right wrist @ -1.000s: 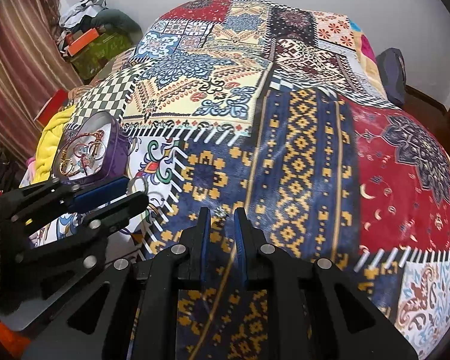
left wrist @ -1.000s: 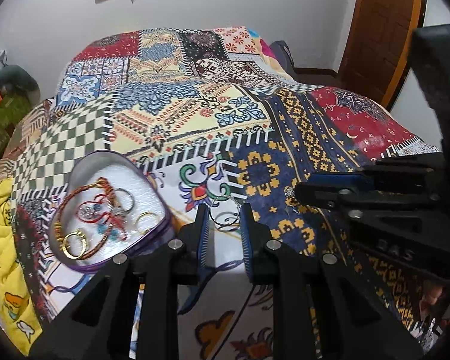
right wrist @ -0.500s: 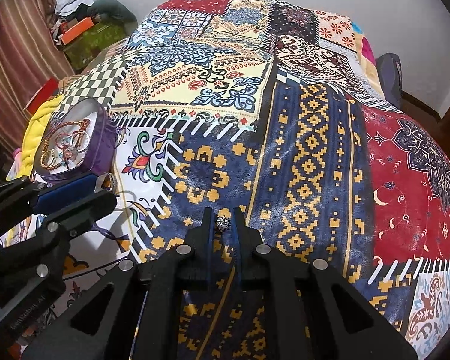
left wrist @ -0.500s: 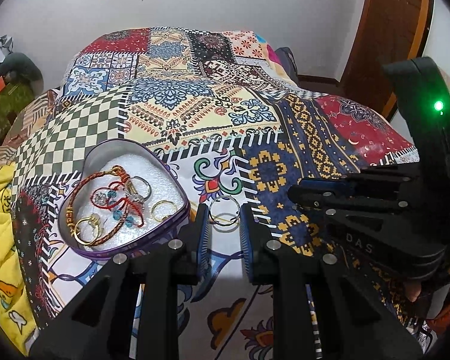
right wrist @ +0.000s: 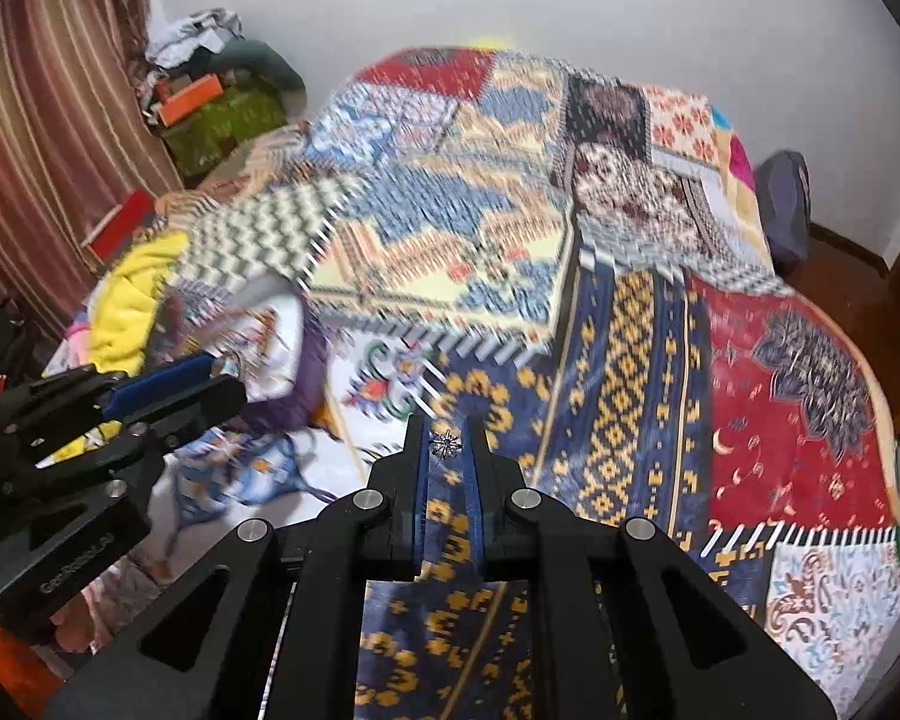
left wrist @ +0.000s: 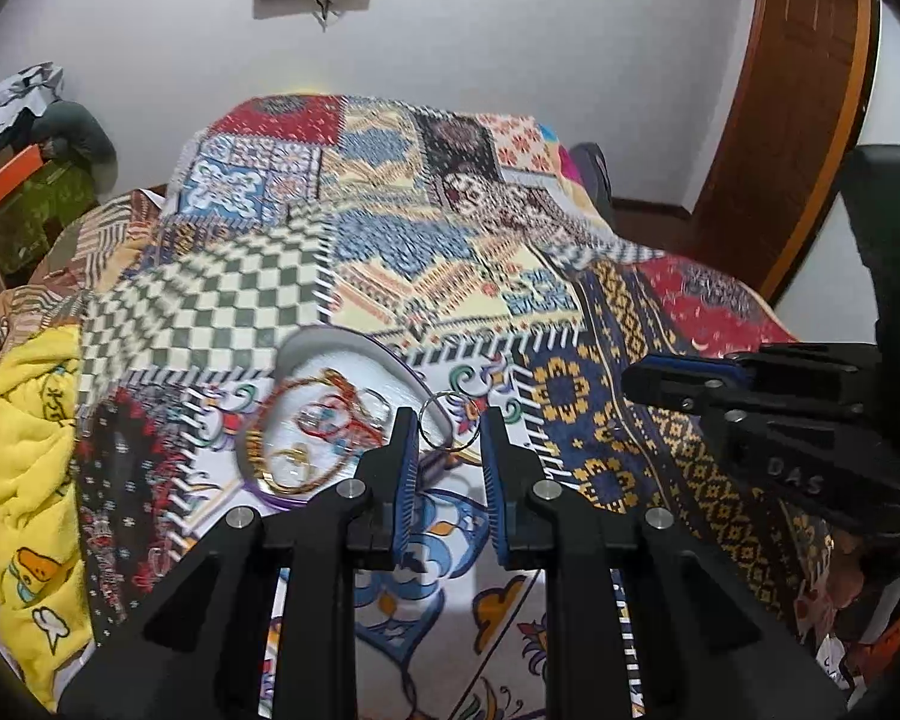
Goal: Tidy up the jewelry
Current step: 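Carry rings in both grippers over the purple tin, then open both grippers to drop the rings into the tin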
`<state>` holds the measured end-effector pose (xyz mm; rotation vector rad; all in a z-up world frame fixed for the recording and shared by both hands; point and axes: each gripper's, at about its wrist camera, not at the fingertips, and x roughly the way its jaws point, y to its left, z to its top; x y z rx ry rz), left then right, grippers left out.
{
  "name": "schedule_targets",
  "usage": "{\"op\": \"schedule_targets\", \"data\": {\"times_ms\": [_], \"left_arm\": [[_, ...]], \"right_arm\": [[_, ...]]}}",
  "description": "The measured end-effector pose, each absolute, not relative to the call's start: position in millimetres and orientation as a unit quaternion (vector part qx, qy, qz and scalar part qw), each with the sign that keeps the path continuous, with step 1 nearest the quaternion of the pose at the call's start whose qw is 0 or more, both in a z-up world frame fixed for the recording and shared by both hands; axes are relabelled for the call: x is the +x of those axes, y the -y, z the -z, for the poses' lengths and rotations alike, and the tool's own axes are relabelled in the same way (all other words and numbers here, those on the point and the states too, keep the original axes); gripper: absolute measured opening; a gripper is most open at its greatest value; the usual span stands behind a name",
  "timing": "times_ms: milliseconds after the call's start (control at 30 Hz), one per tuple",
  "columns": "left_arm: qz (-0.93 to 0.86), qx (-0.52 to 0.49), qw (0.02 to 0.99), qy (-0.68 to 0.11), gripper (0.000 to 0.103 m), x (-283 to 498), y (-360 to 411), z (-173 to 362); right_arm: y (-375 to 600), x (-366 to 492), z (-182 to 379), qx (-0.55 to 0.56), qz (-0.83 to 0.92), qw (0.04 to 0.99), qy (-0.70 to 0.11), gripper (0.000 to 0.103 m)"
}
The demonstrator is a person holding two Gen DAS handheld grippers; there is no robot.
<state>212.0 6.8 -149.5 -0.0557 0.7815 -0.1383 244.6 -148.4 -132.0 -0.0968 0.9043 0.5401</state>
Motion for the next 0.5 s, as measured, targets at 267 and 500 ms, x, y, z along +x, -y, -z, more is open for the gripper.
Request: {"op": "schedule_targets", "data": {"times_ms": [267,500], "left_arm": [[0.044,-0.034,0.934,-0.352,0.02,195,-30,126],[0.02,-0.045,0.94,-0.337,0.02,188,-54,117]], "right_arm": [[129,235,99,-0.039,-0.285,0.873,-0.395,0.01],[104,234,83,-0.037,-0.314,0.872,-0.373,0.01]]}}
